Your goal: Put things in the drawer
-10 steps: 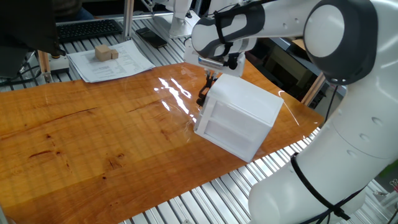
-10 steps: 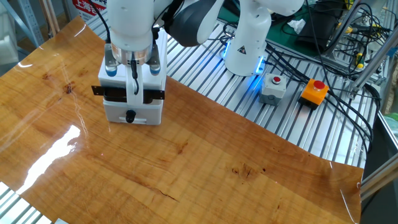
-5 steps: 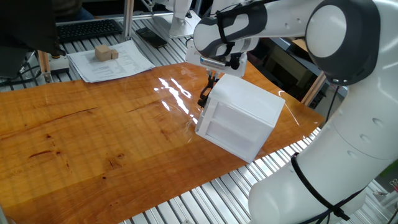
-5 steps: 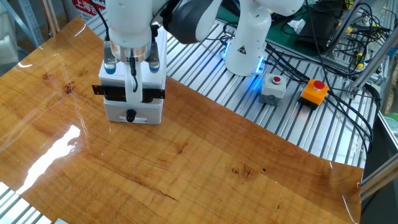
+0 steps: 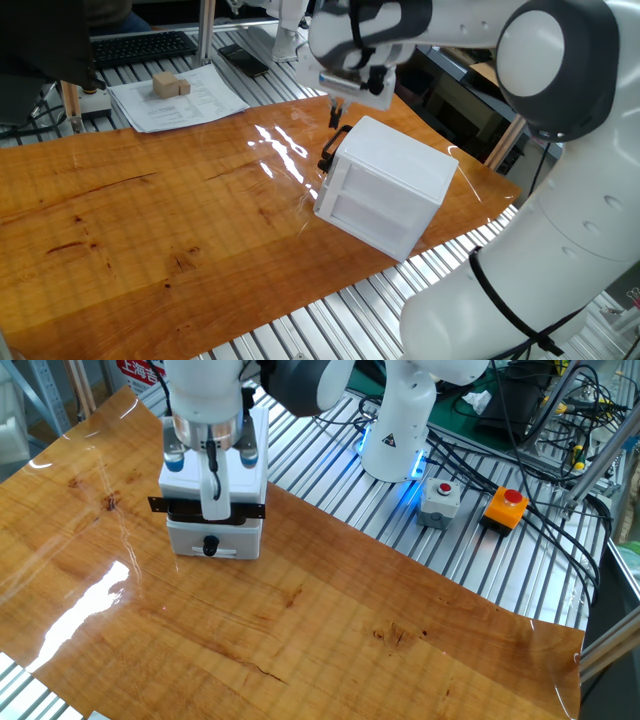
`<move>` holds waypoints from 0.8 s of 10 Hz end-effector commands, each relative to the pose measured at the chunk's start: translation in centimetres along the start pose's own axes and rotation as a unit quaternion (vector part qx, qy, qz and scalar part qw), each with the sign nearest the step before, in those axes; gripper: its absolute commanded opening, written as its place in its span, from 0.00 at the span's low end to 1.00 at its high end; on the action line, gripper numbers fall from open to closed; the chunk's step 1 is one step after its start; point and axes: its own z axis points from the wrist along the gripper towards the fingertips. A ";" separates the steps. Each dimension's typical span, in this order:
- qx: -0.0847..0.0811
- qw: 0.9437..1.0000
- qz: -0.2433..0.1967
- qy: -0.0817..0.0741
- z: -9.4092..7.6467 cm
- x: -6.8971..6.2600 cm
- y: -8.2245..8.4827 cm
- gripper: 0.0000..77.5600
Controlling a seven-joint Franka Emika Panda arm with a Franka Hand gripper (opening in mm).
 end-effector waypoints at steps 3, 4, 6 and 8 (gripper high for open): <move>-0.010 0.980 -0.197 0.002 -6.3 1.2 0.8 0.01; -0.010 0.978 -0.206 0.003 -6.5 1.2 0.7 0.01; -0.010 0.964 -0.265 0.002 -7.8 1.9 0.0 0.01; -0.010 0.956 -0.293 0.002 -8.2 2.3 -0.1 0.01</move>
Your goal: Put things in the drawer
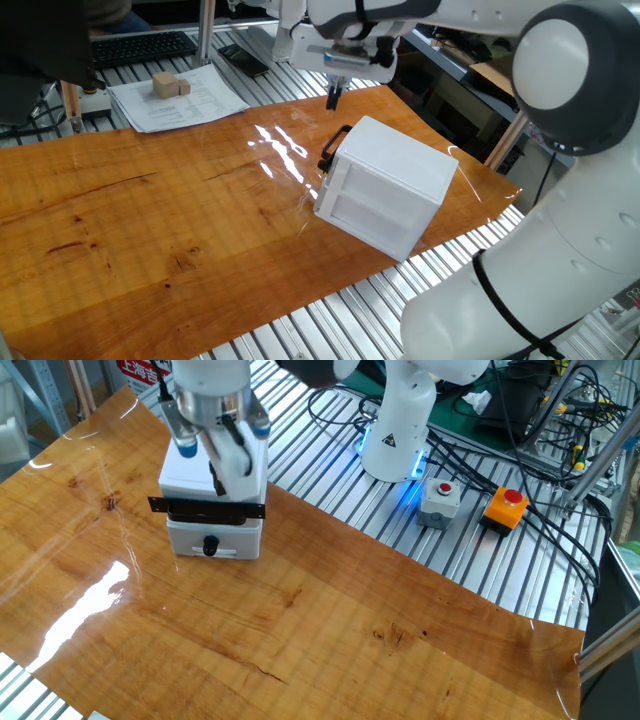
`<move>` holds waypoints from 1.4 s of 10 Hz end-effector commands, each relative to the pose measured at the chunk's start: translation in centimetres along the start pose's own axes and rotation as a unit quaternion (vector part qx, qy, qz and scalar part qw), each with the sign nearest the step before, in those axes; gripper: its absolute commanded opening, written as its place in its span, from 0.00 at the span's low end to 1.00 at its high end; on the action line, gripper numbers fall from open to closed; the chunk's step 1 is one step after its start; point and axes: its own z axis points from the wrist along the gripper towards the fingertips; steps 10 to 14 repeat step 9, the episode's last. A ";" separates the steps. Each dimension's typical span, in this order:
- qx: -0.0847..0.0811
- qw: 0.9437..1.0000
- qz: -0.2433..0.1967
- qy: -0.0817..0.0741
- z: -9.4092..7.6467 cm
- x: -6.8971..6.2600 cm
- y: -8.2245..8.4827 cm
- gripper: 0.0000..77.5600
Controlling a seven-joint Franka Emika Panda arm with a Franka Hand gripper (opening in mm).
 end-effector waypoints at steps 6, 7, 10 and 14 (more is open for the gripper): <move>-0.001 0.985 -0.172 0.000 -3.9 2.1 -0.1 0.01; -0.001 0.983 -0.182 0.000 -4.1 1.8 -0.1 0.01; -0.001 0.982 -0.190 0.001 -4.4 1.7 -0.2 0.01; -0.001 0.982 -0.190 0.001 -4.4 1.7 -0.2 0.01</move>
